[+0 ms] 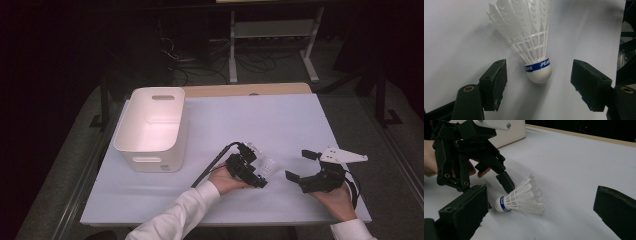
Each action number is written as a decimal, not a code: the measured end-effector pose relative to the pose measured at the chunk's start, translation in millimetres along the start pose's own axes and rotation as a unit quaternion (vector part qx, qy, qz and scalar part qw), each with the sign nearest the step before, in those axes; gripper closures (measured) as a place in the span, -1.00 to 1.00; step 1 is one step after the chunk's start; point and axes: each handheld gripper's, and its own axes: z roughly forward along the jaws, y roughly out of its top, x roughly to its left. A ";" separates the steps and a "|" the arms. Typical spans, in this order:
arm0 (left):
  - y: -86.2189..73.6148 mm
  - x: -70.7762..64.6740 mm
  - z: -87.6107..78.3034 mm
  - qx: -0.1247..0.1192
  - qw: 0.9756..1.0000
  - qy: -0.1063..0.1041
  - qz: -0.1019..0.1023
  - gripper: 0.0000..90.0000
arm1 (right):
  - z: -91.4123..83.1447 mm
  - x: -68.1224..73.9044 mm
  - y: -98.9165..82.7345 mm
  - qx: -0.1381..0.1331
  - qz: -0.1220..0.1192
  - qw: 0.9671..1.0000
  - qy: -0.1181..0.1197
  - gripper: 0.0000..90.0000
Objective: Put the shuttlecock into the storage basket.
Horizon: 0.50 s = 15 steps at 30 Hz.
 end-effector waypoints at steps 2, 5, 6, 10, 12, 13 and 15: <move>-0.5 -0.9 1.7 -0.001 1.000 0.001 -0.001 -0.31 | -0.1 -0.3 -0.1 -0.003 0.000 1.000 -0.001 -1.00; -1.0 -1.7 3.7 0.002 1.000 0.002 0.001 -0.24 | -0.2 -0.6 -0.1 -0.004 -0.001 1.000 -0.001 -1.00; -1.1 -1.6 4.2 0.002 1.000 0.001 0.002 -0.24 | -0.4 -0.6 -0.1 -0.004 0.000 1.000 -0.001 -1.00; -1.0 -0.7 4.9 0.001 1.000 0.003 0.002 -0.06 | -0.2 -0.7 -0.1 -0.004 -0.001 1.000 -0.001 -1.00; -0.9 0.0 4.6 -0.001 1.000 0.008 0.000 0.03 | -0.2 -0.8 -0.1 -0.004 -0.001 1.000 -0.001 -1.00; -0.8 0.1 4.7 -0.001 1.000 0.009 -0.001 0.06 | -0.4 -0.8 -0.1 -0.004 0.000 1.000 -0.001 -1.00; -0.8 -0.1 4.8 -0.002 1.000 0.011 -0.003 0.07 | -0.5 -0.8 -0.1 -0.004 0.000 1.000 -0.001 -1.00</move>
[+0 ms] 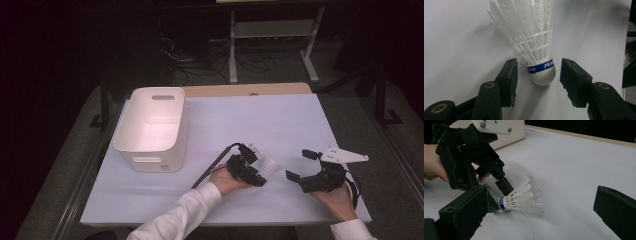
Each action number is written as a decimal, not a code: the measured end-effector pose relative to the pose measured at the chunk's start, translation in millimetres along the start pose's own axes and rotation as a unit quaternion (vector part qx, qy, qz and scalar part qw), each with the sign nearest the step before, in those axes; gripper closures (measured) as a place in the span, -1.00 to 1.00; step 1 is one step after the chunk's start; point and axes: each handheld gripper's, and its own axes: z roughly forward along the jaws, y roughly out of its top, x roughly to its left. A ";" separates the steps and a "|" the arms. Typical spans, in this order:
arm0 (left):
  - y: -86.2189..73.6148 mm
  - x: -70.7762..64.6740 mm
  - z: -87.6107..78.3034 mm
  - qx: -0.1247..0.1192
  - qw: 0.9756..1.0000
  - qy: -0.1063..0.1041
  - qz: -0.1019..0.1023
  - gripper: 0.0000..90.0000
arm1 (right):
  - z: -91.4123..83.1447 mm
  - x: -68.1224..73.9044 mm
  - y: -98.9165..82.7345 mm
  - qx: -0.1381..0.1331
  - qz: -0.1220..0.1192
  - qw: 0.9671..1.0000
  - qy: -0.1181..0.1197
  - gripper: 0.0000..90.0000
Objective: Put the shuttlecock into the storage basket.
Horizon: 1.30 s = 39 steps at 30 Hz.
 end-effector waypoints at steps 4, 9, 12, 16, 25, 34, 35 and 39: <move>-0.4 -2.2 0.4 -0.002 1.000 0.011 0.003 0.13 | 0.1 0.2 0.0 0.000 0.000 1.000 0.000 -1.00; -0.5 -2.1 0.2 -0.001 1.000 0.016 0.004 0.36 | 0.2 0.0 0.0 0.000 -0.001 1.000 -0.001 -1.00; -0.9 -2.7 0.5 -0.003 1.000 0.021 0.006 0.39 | 0.3 0.0 -0.1 0.001 -0.001 1.000 -0.001 -1.00; -0.7 -2.4 -0.8 -0.007 1.000 0.029 0.009 0.44 | 0.4 0.6 -0.1 0.005 -0.002 1.000 -0.003 -1.00; 1.1 -3.1 -13.1 -0.024 0.999 0.029 0.013 0.44 | -0.5 0.3 -0.1 0.001 -0.001 1.000 -0.003 -1.00; 1.3 1.5 -28.4 -0.035 0.999 0.039 0.005 0.44 | -0.8 0.8 0.1 0.001 0.001 1.000 -0.003 -1.00; 1.2 1.6 -29.6 -0.037 0.999 0.039 0.003 0.44 | -0.7 0.9 0.1 0.001 0.001 1.000 -0.003 -1.00; 1.1 3.2 -35.0 -0.038 0.998 0.043 0.000 0.44 | -0.4 0.8 0.1 0.001 0.000 1.000 -0.002 -1.00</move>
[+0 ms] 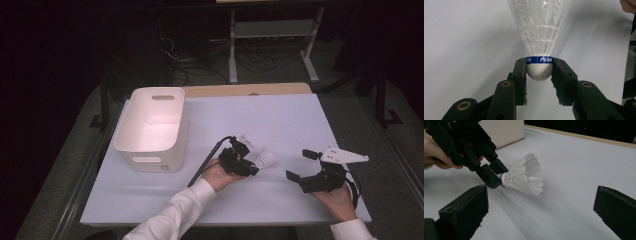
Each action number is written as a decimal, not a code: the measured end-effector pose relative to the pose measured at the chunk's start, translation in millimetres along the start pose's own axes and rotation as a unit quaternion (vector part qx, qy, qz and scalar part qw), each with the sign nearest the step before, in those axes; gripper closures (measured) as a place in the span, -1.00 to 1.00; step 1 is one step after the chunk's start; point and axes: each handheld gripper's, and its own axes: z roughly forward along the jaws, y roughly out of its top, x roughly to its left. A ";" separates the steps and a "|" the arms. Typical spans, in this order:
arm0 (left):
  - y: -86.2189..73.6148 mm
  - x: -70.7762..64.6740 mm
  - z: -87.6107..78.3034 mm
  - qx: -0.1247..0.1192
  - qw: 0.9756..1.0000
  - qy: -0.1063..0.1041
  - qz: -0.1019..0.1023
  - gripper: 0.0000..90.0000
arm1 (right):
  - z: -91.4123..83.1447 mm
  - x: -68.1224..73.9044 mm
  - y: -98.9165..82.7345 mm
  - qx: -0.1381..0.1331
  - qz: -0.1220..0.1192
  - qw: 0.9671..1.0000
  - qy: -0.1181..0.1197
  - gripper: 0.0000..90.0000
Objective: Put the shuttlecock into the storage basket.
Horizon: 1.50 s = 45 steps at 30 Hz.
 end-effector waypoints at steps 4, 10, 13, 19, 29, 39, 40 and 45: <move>0.3 1.9 -6.0 0.000 1.000 0.002 0.000 0.44 | 0.0 0.0 0.0 0.000 0.000 1.000 0.001 -1.00; 1.3 4.1 -17.9 -0.008 1.000 0.007 -0.005 0.44 | 0.0 0.2 0.6 0.000 0.000 1.000 0.003 -1.00; 2.6 4.3 -23.8 -0.008 1.000 0.009 -0.003 0.44 | 0.3 0.0 0.5 0.000 0.004 1.000 0.004 -1.00; 5.6 6.4 -35.3 -0.016 1.000 0.011 -0.005 0.44 | 0.2 -0.8 0.4 0.001 0.002 1.000 0.004 -1.00; 10.5 10.0 -55.2 -0.031 0.999 0.021 -0.009 0.44 | 0.6 -1.1 0.2 0.001 0.001 1.000 0.004 -1.00; 14.4 10.8 -71.8 -0.049 0.998 0.030 -0.016 0.44 | 0.3 -0.2 0.4 0.000 0.003 1.000 0.003 -1.00; 14.5 11.0 -73.0 -0.050 0.998 0.032 -0.015 0.44 | 0.2 -0.2 0.4 0.000 0.002 1.000 0.003 -1.00; 15.3 13.2 -80.7 -0.053 0.998 0.036 -0.012 0.44 | 0.0 0.2 0.5 0.001 0.003 1.000 0.004 -1.00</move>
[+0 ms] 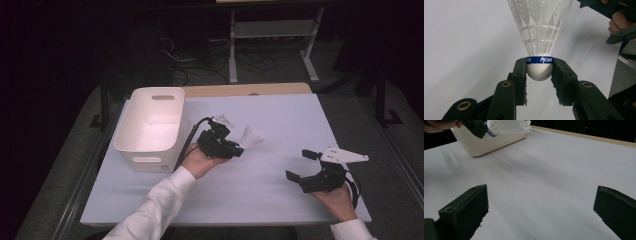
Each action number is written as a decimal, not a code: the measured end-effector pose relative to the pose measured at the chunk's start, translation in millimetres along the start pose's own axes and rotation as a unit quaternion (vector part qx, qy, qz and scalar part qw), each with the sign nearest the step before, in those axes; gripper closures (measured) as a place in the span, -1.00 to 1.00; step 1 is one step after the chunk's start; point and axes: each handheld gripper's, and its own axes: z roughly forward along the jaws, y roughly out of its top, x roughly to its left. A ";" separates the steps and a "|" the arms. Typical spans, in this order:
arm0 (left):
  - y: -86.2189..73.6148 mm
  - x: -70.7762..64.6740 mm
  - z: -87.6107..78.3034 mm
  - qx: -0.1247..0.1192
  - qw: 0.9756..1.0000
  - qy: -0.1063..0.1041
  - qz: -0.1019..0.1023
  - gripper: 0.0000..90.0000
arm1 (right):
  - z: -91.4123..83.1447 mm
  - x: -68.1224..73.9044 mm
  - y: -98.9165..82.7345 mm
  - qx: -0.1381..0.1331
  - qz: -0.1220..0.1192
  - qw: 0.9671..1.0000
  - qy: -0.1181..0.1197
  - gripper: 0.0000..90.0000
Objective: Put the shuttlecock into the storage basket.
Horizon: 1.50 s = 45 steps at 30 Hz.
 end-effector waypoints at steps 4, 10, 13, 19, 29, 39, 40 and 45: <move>2.1 2.2 -6.9 -0.004 1.000 0.005 0.002 0.44 | -0.1 -0.2 0.0 0.000 -0.001 1.000 0.000 -1.00; 2.4 5.5 -17.2 -0.012 1.000 0.014 0.000 0.44 | 0.5 0.4 -0.1 0.001 0.001 1.000 0.000 -1.00; 2.9 6.4 -22.8 -0.016 1.000 0.018 0.000 0.44 | 0.8 0.5 0.2 0.002 -0.001 1.000 0.002 -1.00; 3.0 8.0 -36.3 -0.021 0.999 0.027 0.002 0.44 | 1.4 0.6 0.3 0.004 -0.004 1.000 0.002 -1.00; 3.9 11.7 -61.1 -0.033 0.999 0.043 0.006 0.44 | 1.7 1.3 0.8 0.004 -0.005 1.000 0.003 -1.00; 3.6 14.4 -78.1 -0.043 0.998 0.054 0.002 0.44 | 3.0 1.5 0.9 0.006 -0.005 1.000 0.006 -1.00; 3.4 15.0 -79.7 -0.045 0.998 0.053 0.000 0.44 | 2.9 1.4 0.9 0.007 -0.005 1.000 0.006 -1.00; 2.2 18.9 -89.1 -0.051 0.997 0.060 -0.002 0.44 | 2.3 0.8 0.5 0.005 -0.004 1.000 0.004 -1.00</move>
